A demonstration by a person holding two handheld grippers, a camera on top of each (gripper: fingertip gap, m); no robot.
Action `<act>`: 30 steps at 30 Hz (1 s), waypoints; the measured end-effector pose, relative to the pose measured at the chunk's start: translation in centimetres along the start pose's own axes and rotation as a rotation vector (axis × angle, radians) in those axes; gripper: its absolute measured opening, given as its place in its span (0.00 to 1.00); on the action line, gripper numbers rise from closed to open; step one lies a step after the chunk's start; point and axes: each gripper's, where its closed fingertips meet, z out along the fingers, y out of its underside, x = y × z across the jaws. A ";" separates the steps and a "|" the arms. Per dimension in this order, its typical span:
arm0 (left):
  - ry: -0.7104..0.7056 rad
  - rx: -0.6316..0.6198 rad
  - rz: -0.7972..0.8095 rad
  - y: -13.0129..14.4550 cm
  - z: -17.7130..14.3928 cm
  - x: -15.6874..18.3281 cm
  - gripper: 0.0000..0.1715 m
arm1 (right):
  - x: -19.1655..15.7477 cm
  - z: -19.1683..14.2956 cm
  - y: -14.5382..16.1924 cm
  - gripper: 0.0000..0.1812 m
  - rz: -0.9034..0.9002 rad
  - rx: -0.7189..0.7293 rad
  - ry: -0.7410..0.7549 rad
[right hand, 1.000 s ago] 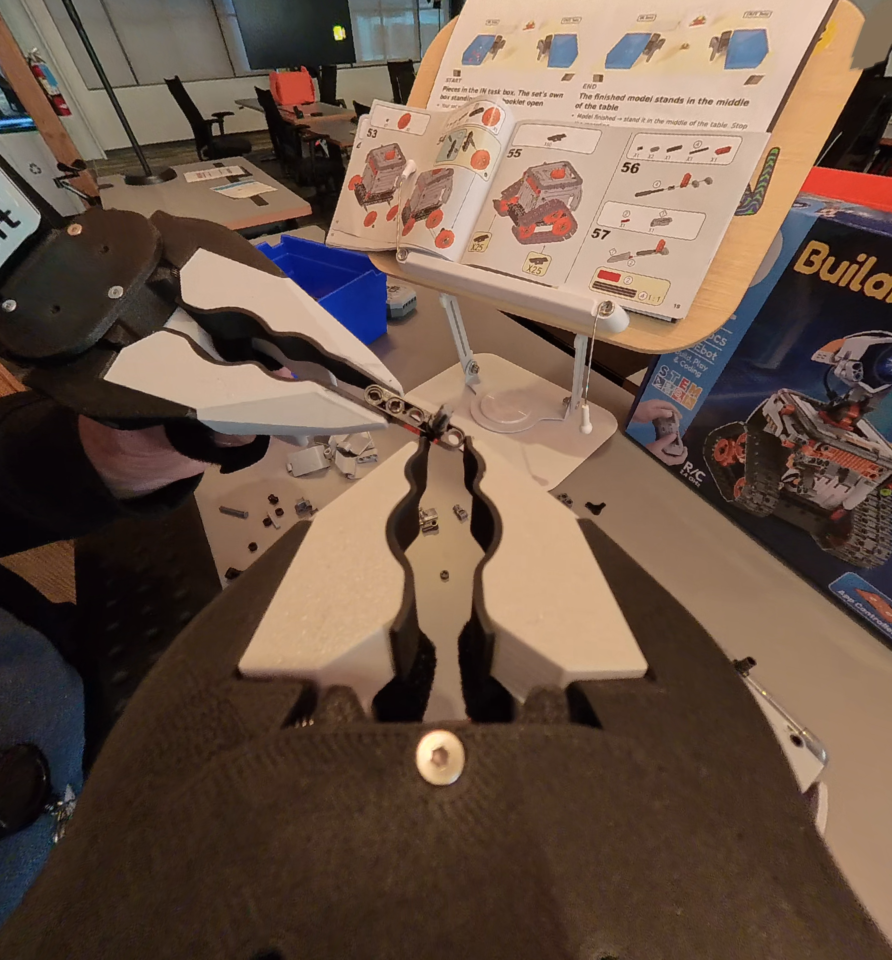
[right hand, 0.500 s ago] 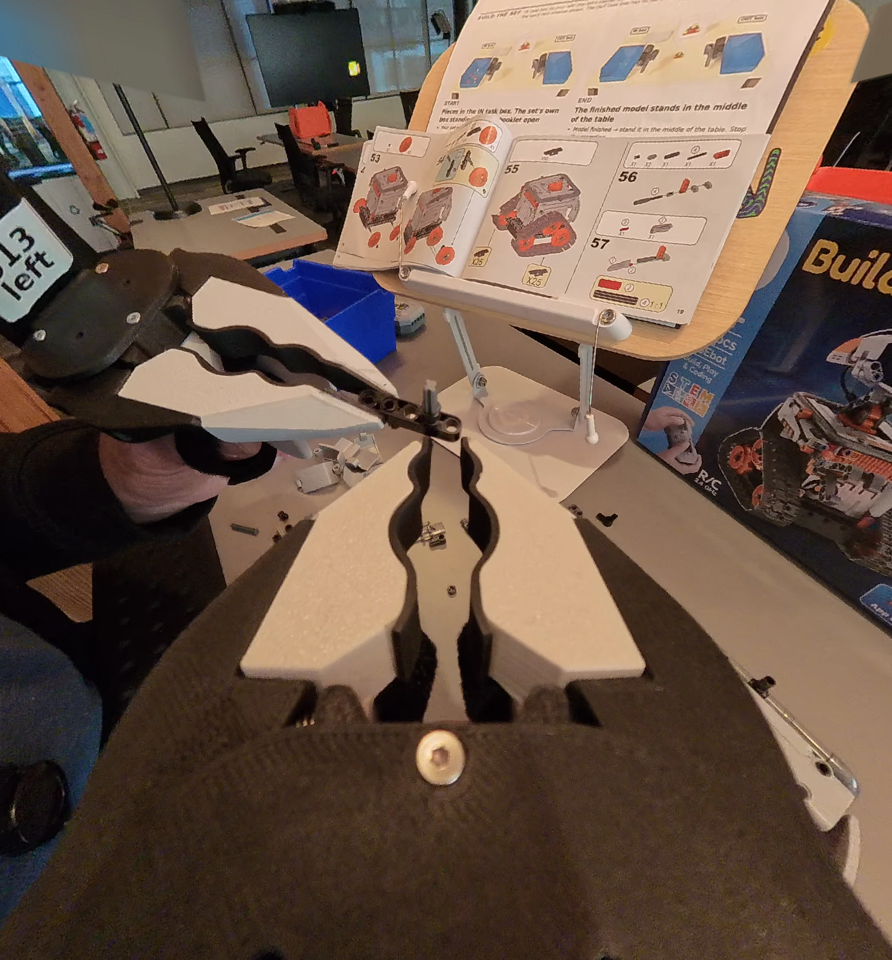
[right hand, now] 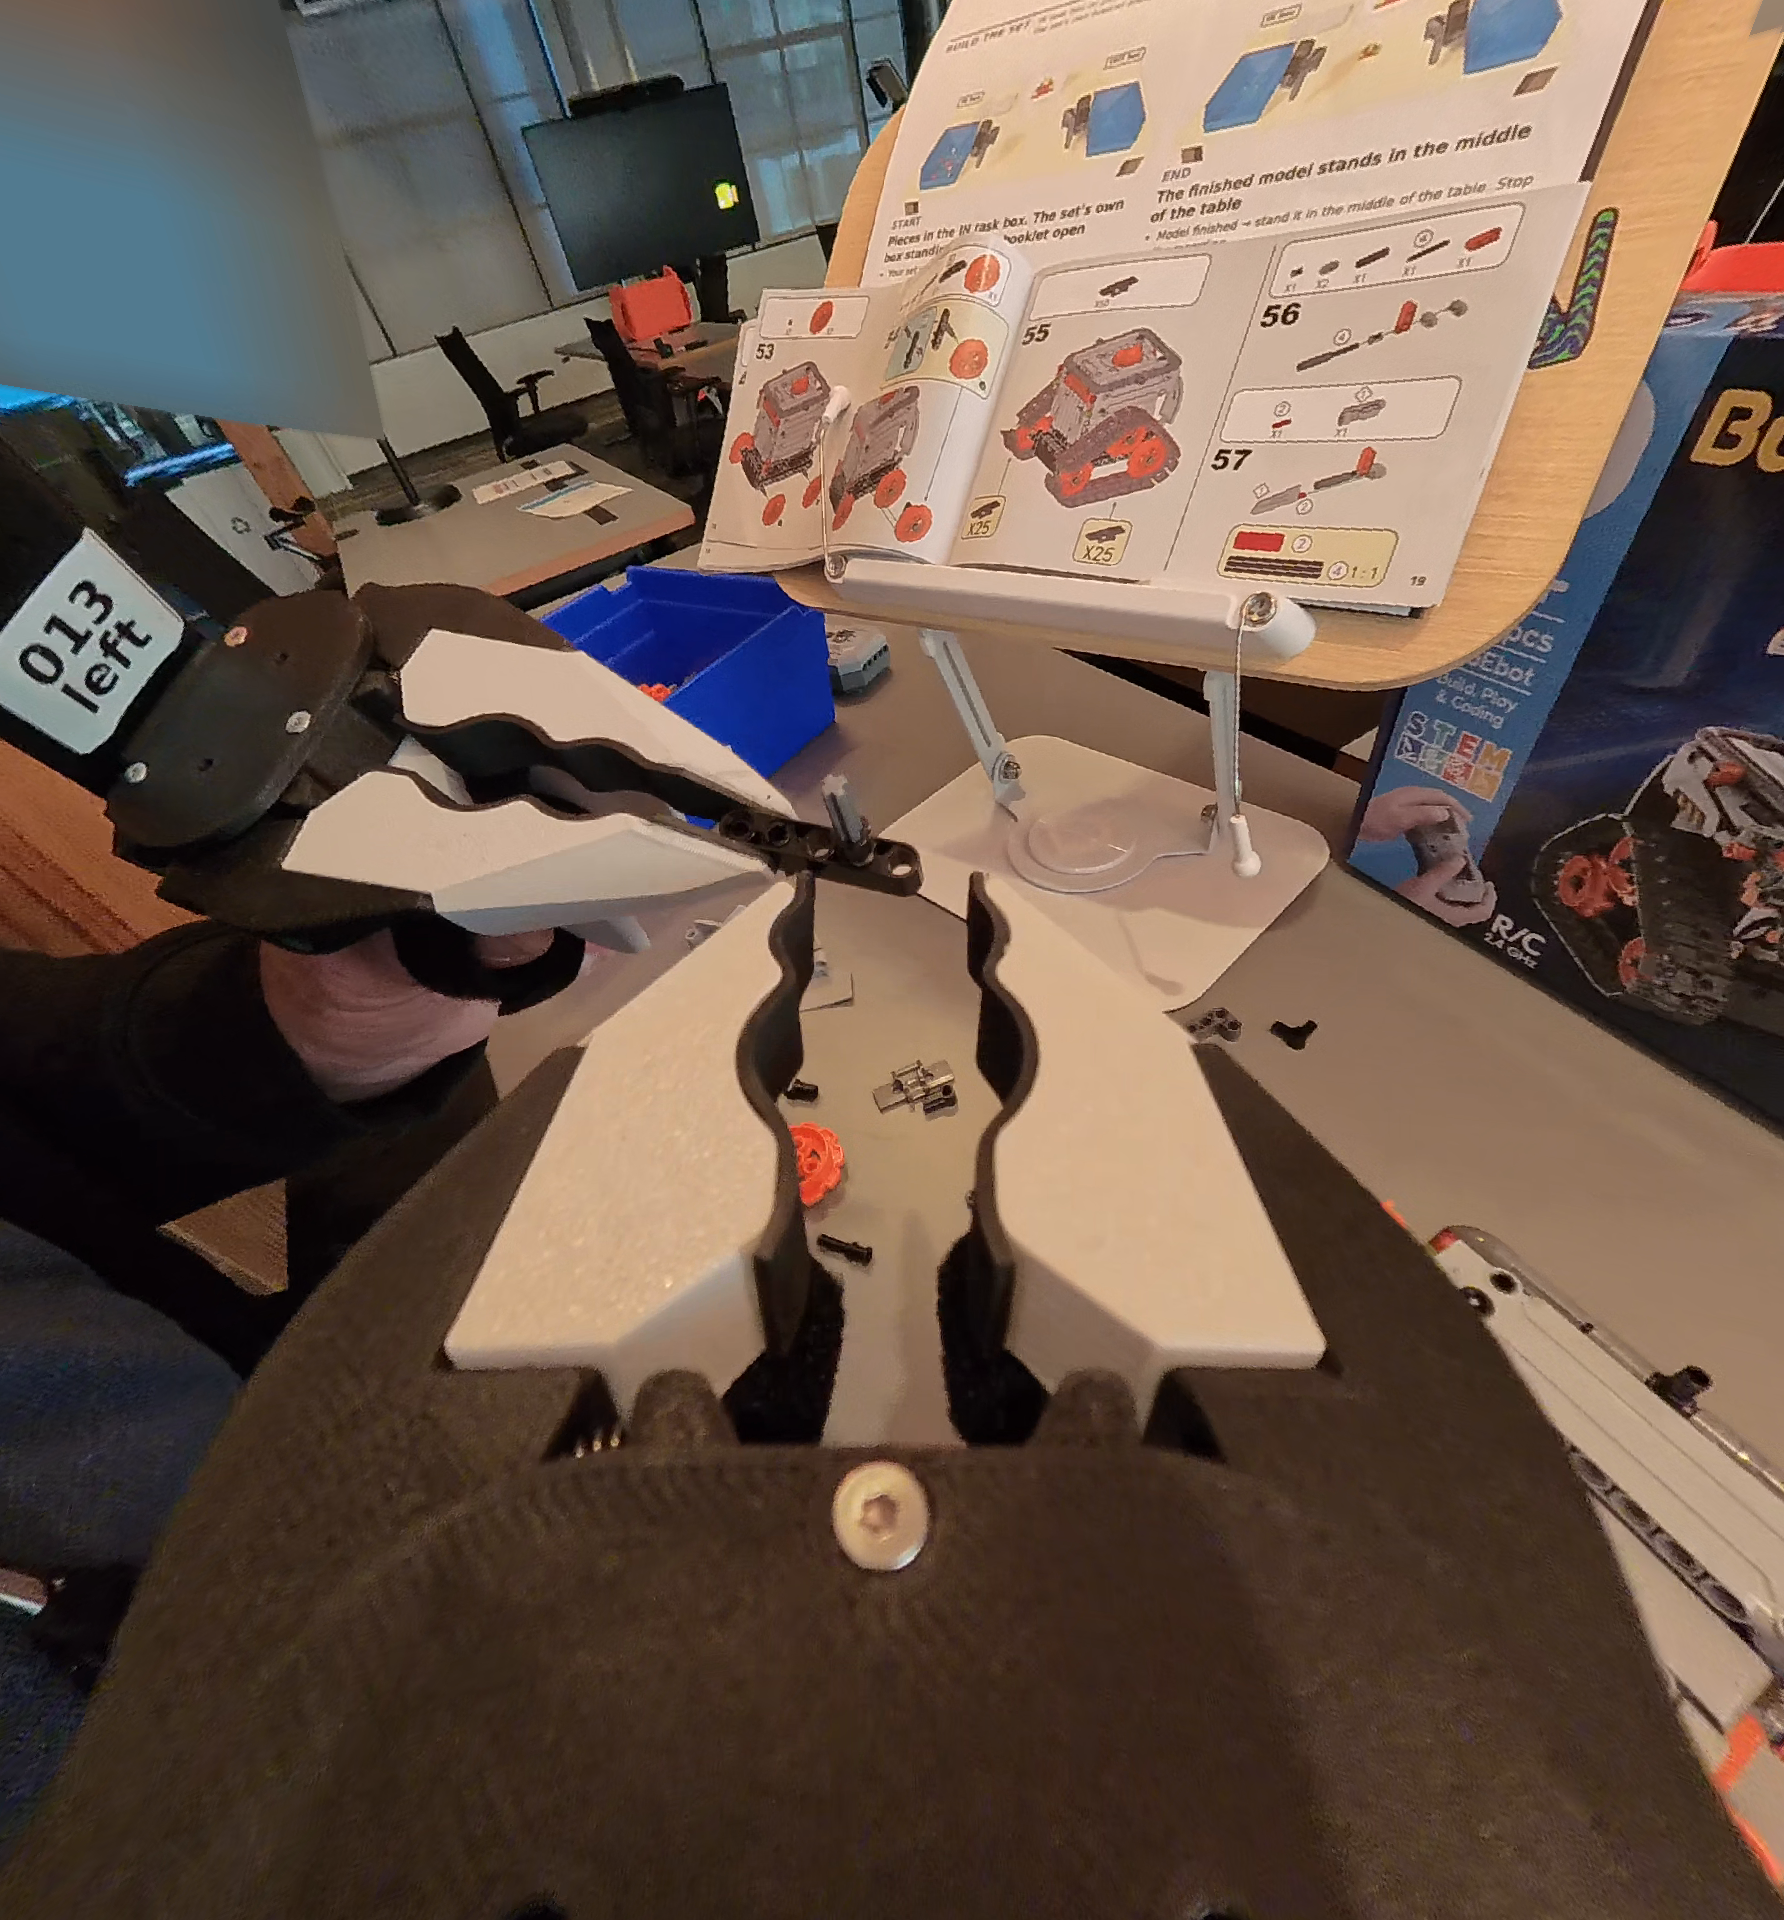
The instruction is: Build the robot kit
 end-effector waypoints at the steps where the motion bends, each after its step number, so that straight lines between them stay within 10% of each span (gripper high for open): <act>1: -0.004 -0.002 0.003 0.1 -0.1 0.0 0.04 | -0.1 0.1 0.0 0.15 0.007 0.001 -0.003; 30: -0.090 -0.057 0.104 1.0 -0.6 -0.5 0.04 | -0.8 0.9 0.0 0.12 0.087 0.015 -0.020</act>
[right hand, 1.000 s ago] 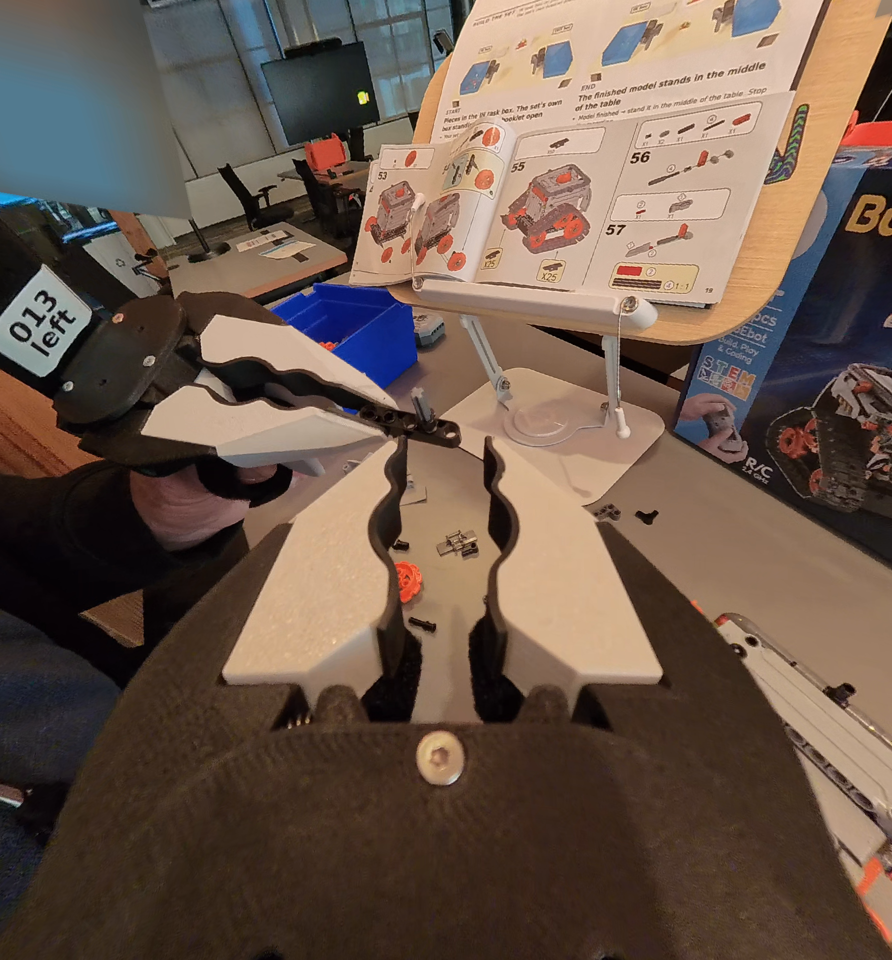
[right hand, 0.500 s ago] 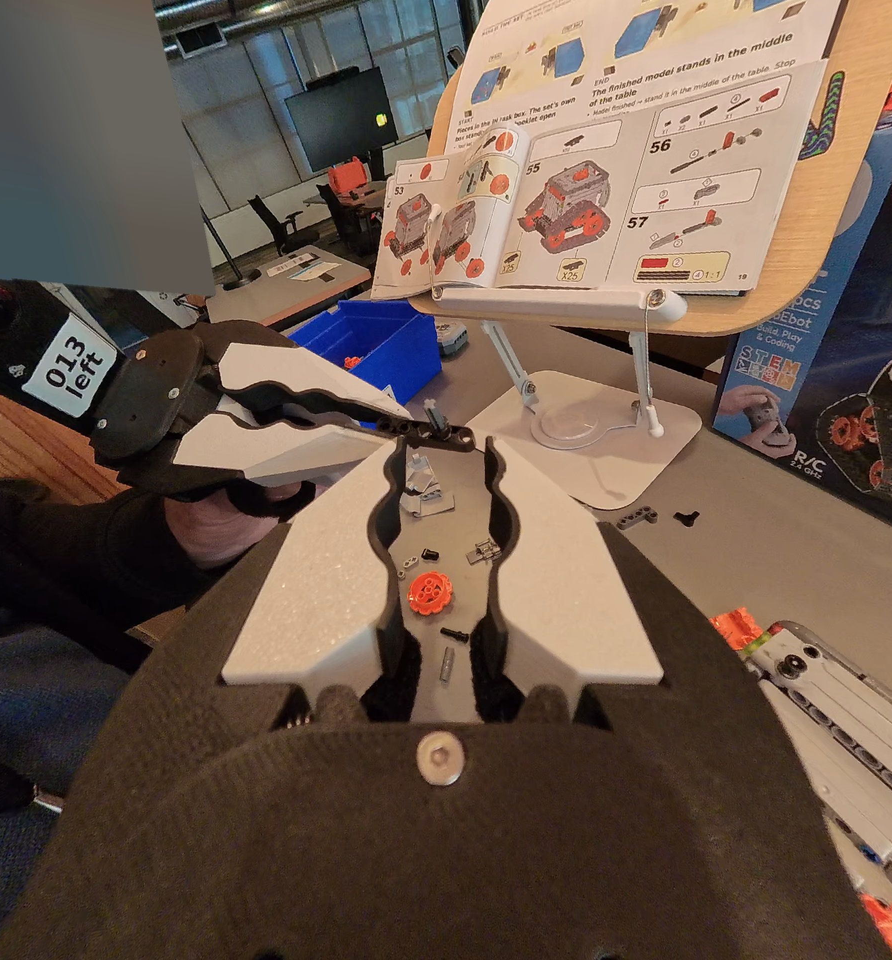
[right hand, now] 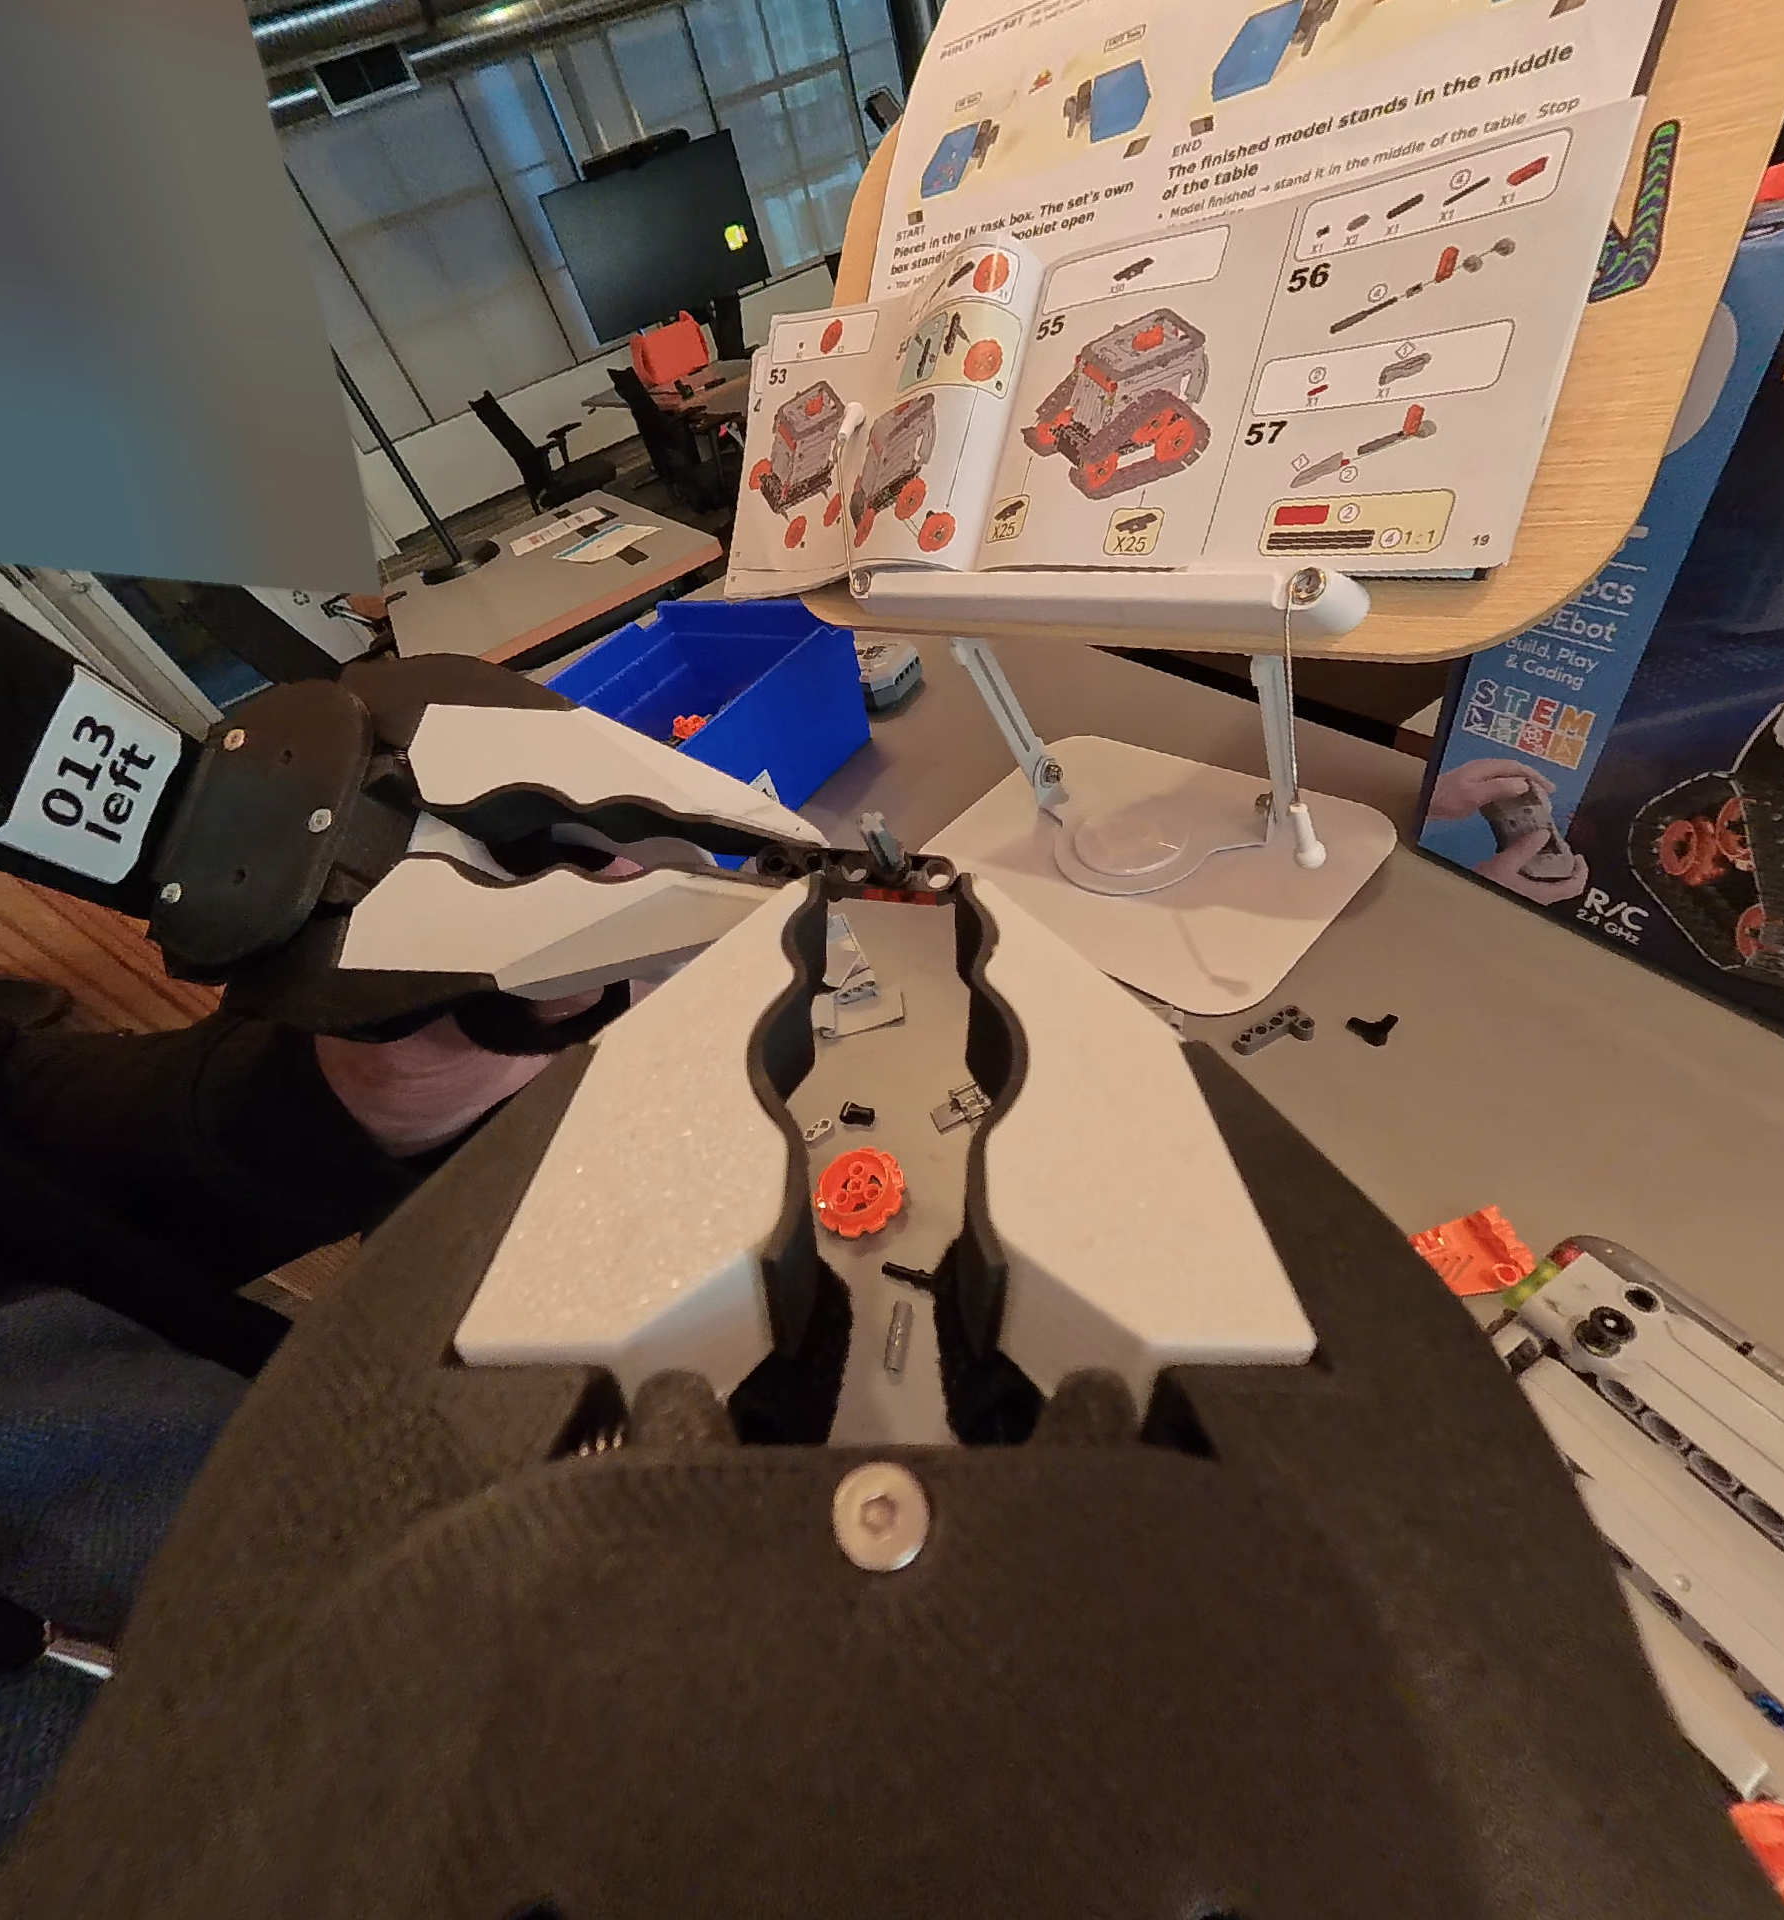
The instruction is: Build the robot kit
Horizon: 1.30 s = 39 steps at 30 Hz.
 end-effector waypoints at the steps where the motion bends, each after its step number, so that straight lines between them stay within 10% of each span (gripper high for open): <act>1: -0.003 -0.003 0.006 0.0 0.0 0.0 0.04 | 0.0 0.0 0.0 0.12 -0.001 -0.001 0.004; 39: 0.090 0.053 -0.260 1.6 0.1 0.5 0.05 | 0.5 0.8 1.4 0.11 -0.024 -0.052 -0.013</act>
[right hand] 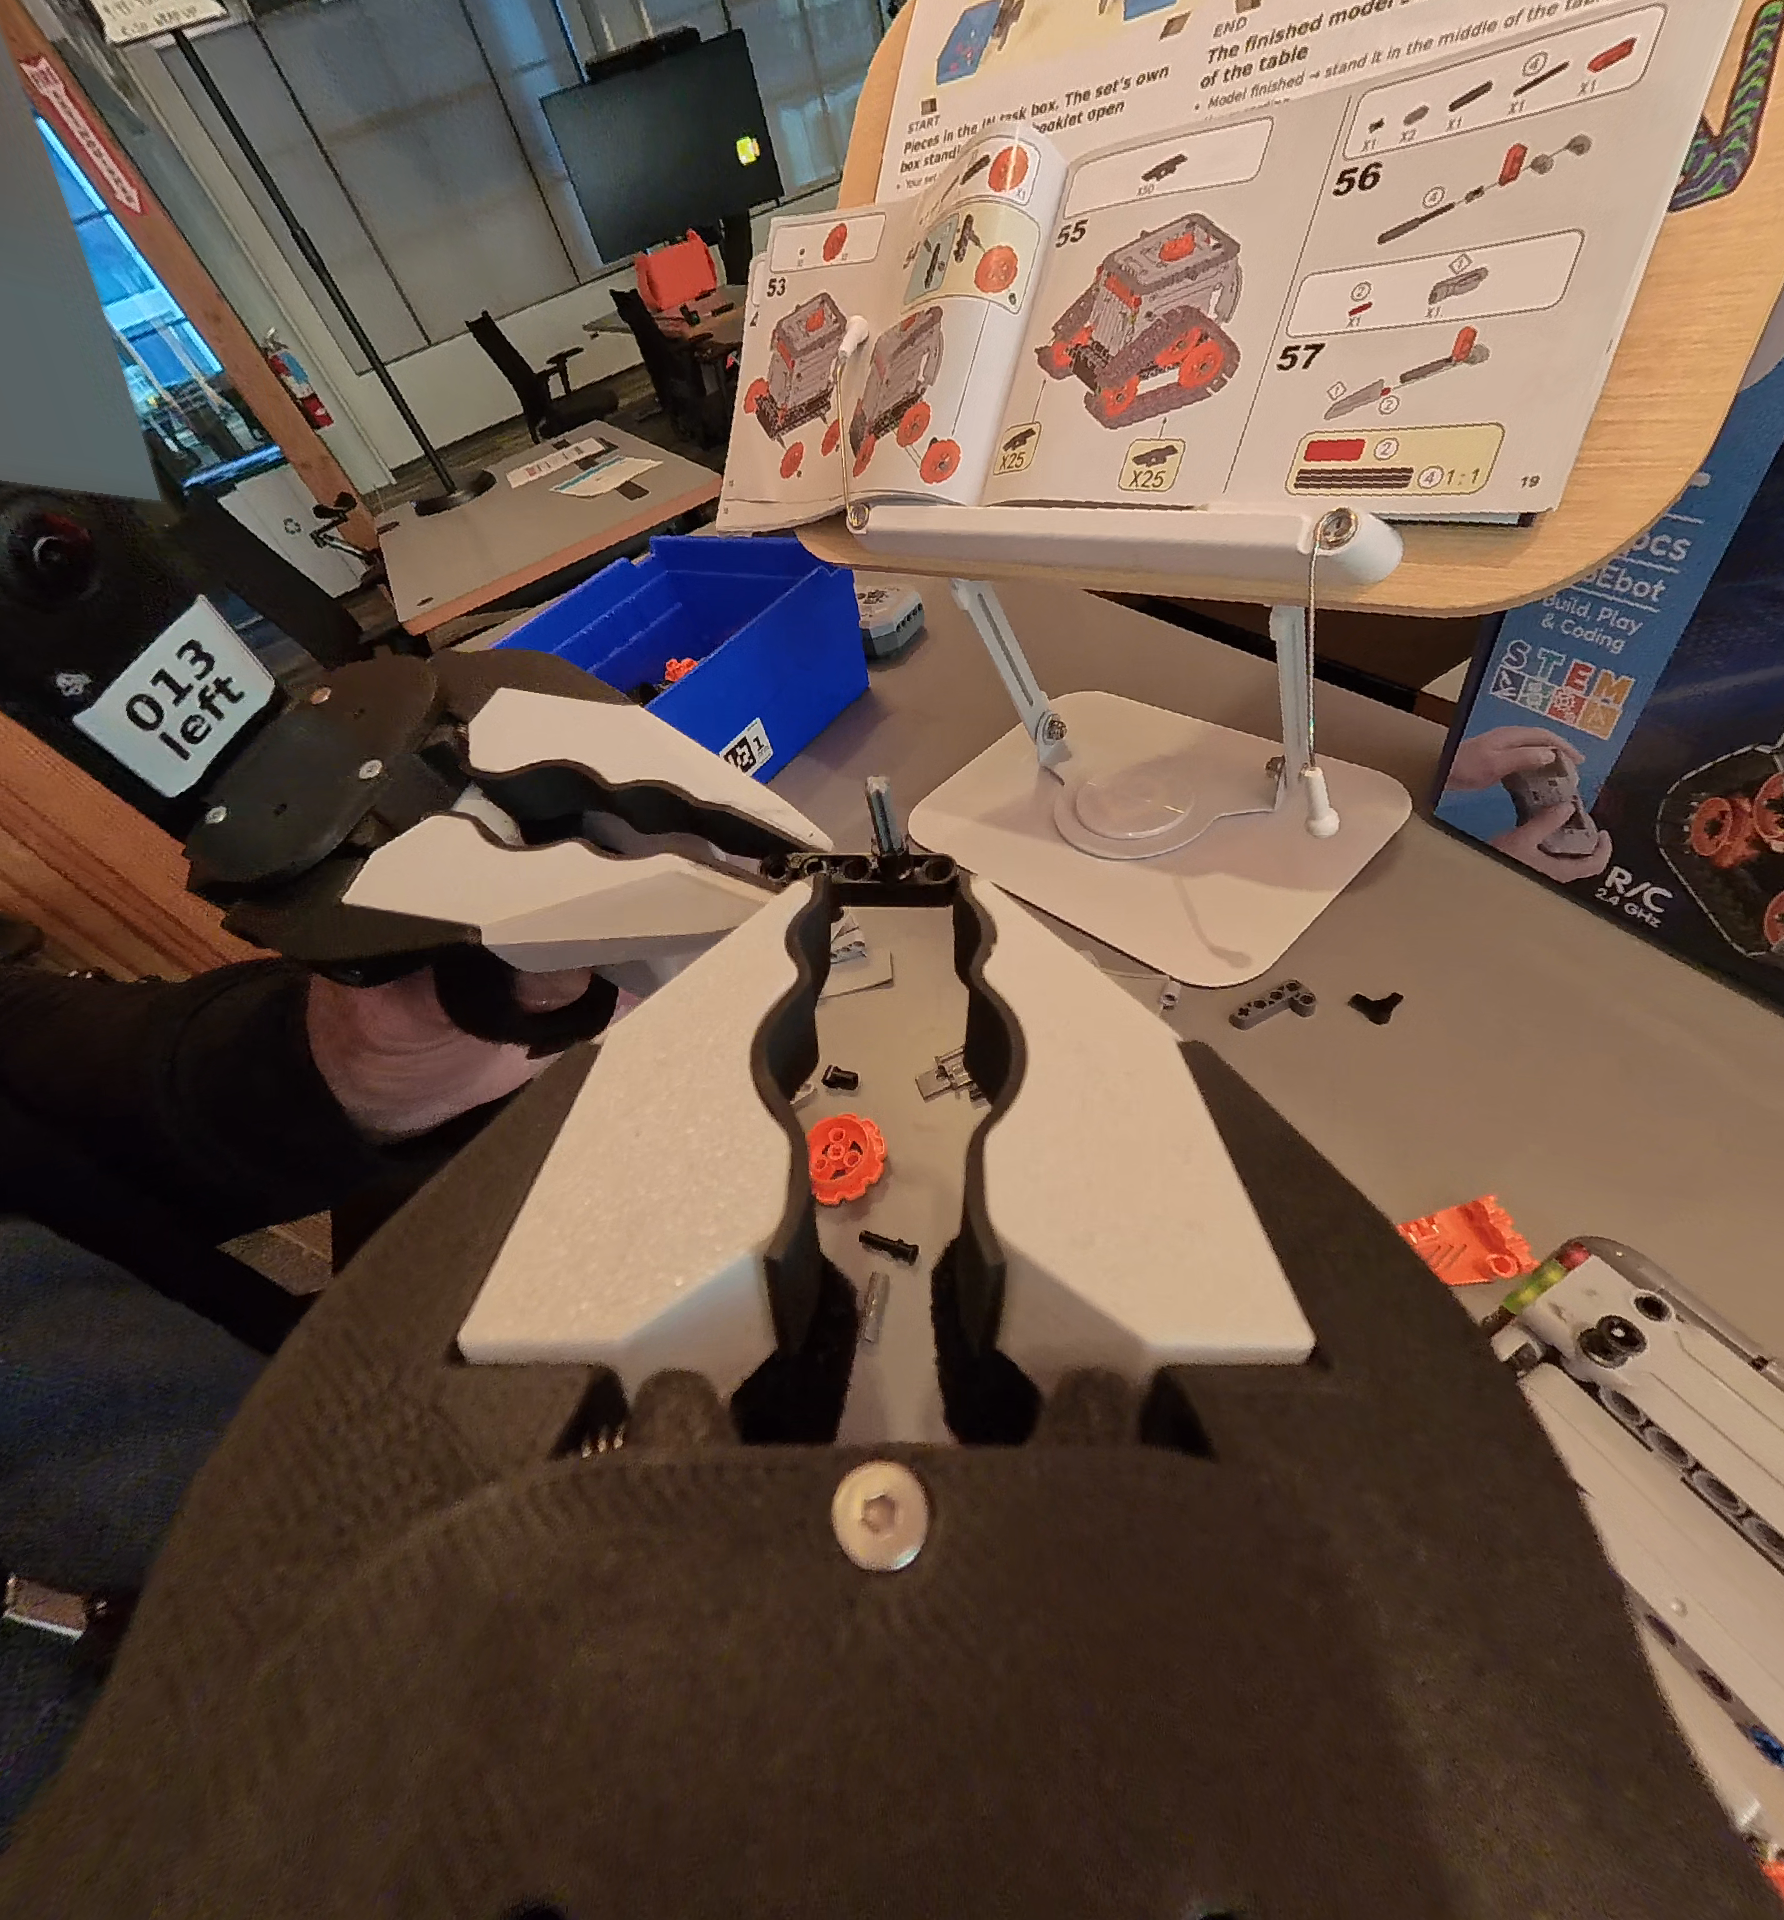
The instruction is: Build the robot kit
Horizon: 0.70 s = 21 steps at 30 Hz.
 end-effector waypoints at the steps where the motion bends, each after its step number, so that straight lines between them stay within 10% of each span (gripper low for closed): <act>1: 0.000 0.000 -0.007 0.1 0.0 0.0 0.05 | 0.0 0.0 0.1 0.11 -0.002 -0.002 0.002; 21: -0.058 -0.064 0.148 0.1 0.2 0.1 0.04 | 0.3 -0.3 -0.1 0.11 0.006 0.007 0.053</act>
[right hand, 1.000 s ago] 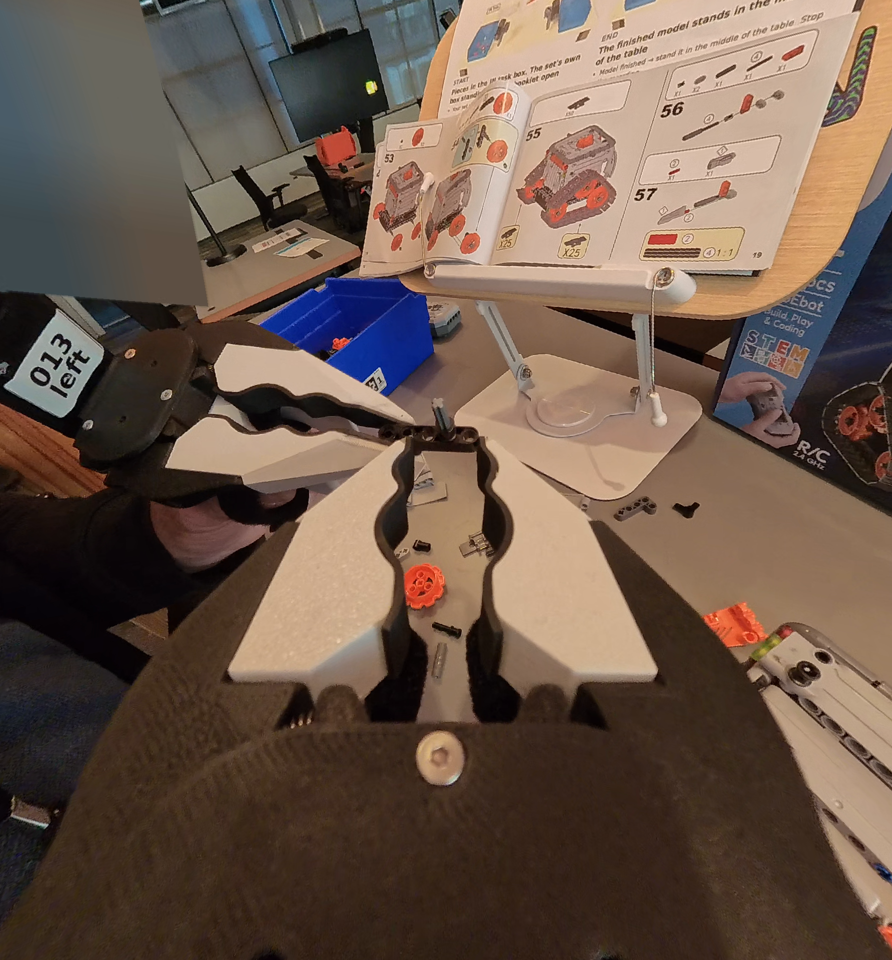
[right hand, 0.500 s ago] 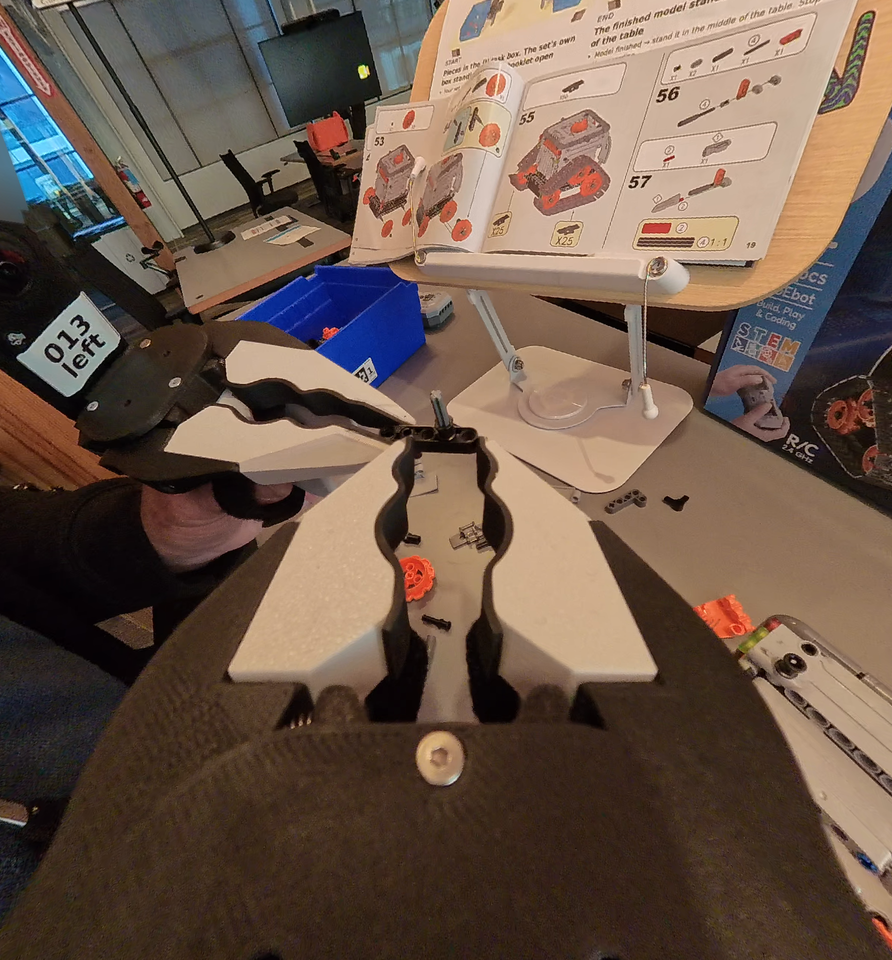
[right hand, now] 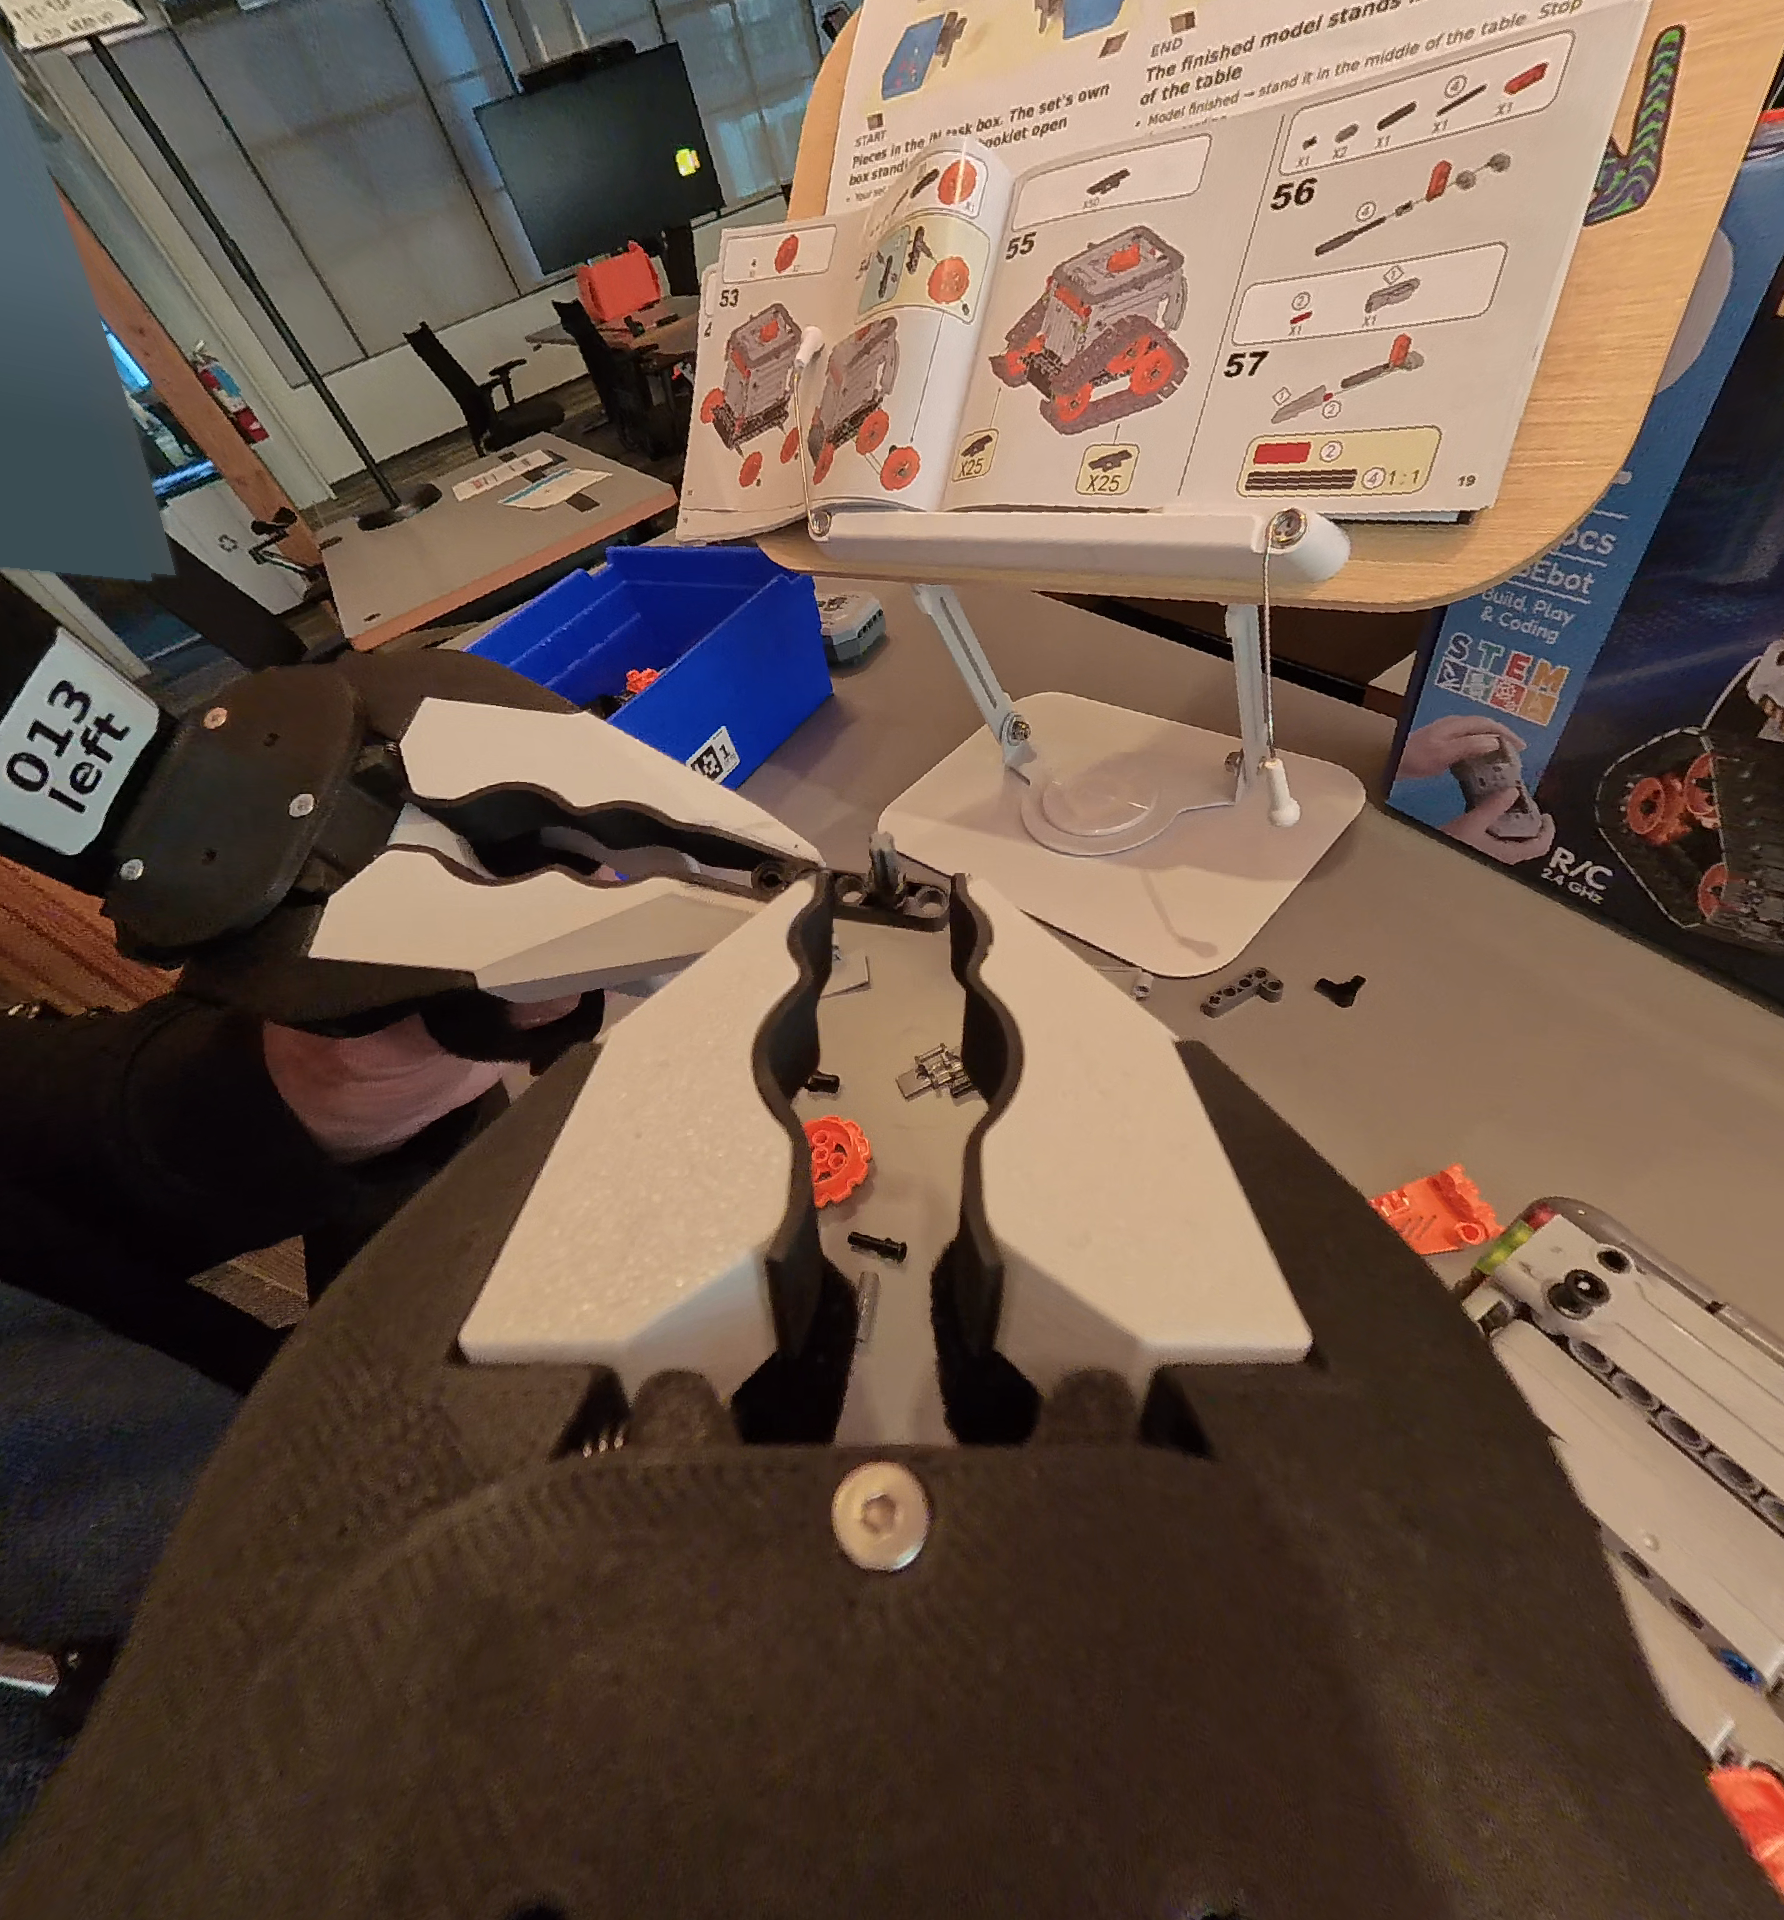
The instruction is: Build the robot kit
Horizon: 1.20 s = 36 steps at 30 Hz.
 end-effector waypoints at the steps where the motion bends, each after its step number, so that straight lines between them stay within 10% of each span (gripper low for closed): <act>1: -0.004 -0.002 0.009 0.0 0.0 0.0 0.04 | 0.0 0.0 0.0 0.11 0.000 0.000 0.001; 36: -0.012 0.012 0.035 -0.7 0.2 0.5 0.04 | 0.1 -0.9 -0.2 0.02 -0.024 0.012 0.002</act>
